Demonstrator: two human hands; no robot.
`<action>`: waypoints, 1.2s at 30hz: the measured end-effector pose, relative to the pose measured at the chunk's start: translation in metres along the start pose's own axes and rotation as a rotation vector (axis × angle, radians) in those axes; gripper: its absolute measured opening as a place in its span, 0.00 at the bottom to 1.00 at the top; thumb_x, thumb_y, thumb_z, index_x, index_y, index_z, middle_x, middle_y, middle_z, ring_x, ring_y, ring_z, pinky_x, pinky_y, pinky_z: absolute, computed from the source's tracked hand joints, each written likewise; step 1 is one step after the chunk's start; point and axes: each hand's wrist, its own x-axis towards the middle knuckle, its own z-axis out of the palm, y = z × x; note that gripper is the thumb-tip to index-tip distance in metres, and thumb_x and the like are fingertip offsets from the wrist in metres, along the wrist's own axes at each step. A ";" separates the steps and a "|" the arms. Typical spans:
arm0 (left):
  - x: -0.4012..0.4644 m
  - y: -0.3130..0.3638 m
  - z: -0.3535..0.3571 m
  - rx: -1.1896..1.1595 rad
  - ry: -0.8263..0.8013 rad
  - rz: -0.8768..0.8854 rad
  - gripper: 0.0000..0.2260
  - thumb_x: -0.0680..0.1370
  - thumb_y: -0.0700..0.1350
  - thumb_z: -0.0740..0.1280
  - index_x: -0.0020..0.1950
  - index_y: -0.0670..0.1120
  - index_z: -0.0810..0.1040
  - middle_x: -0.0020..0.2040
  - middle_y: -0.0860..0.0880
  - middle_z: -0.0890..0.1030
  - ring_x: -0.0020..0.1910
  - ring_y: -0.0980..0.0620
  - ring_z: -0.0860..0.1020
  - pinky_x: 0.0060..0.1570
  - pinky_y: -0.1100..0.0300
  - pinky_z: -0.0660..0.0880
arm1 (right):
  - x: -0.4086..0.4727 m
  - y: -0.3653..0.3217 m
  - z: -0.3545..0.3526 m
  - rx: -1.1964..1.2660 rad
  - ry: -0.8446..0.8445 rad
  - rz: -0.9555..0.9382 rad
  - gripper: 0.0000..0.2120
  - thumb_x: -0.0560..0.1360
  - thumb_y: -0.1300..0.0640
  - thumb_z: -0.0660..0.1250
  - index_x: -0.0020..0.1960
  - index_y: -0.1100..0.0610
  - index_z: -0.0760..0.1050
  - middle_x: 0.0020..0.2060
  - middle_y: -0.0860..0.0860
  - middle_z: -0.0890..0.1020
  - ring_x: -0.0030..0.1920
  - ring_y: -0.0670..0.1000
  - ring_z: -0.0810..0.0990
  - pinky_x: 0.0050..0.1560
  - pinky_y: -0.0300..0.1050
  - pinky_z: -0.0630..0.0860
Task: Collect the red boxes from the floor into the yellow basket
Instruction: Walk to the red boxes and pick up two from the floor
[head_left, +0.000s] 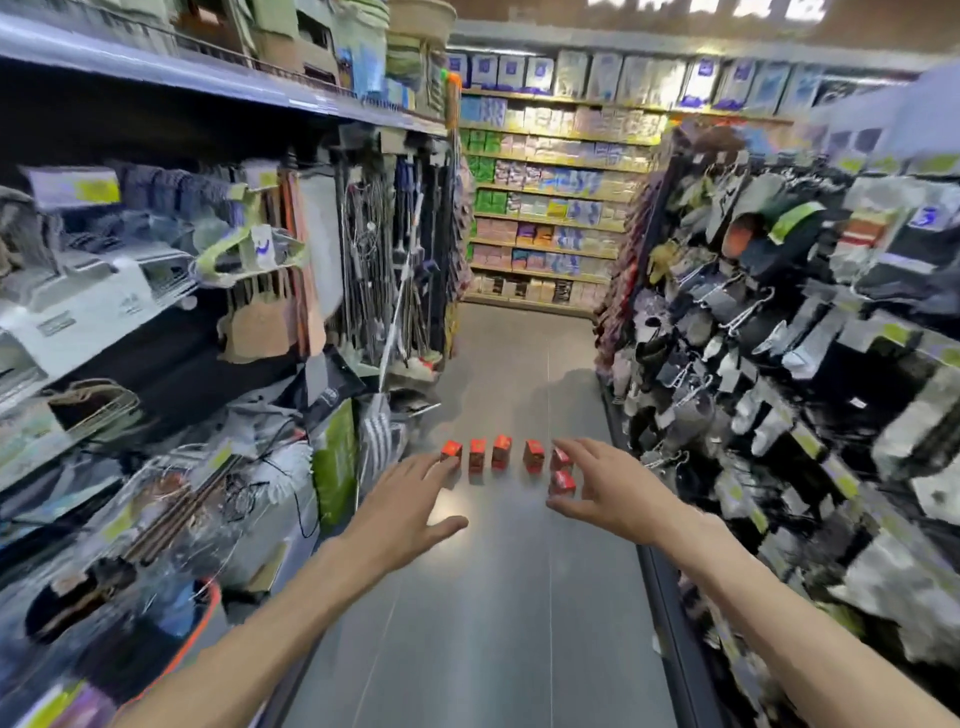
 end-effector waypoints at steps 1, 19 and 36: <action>0.025 -0.010 0.005 -0.005 -0.007 0.004 0.34 0.77 0.64 0.66 0.77 0.49 0.62 0.73 0.49 0.68 0.72 0.48 0.65 0.70 0.56 0.60 | 0.022 0.012 0.000 0.006 0.003 0.004 0.40 0.73 0.32 0.63 0.77 0.51 0.59 0.67 0.49 0.73 0.65 0.52 0.72 0.65 0.49 0.70; 0.485 -0.219 0.159 0.076 -0.035 0.003 0.35 0.75 0.66 0.65 0.77 0.49 0.63 0.73 0.49 0.69 0.73 0.48 0.66 0.72 0.52 0.63 | 0.469 0.276 0.083 0.095 -0.016 0.001 0.40 0.75 0.36 0.66 0.79 0.52 0.56 0.69 0.54 0.71 0.67 0.55 0.71 0.63 0.47 0.68; 0.839 -0.482 0.328 -0.010 -0.060 -0.125 0.35 0.75 0.69 0.60 0.76 0.49 0.63 0.72 0.49 0.70 0.70 0.47 0.68 0.67 0.48 0.69 | 0.895 0.446 0.197 0.145 -0.103 0.010 0.38 0.75 0.34 0.64 0.78 0.50 0.57 0.71 0.53 0.70 0.67 0.55 0.71 0.62 0.49 0.70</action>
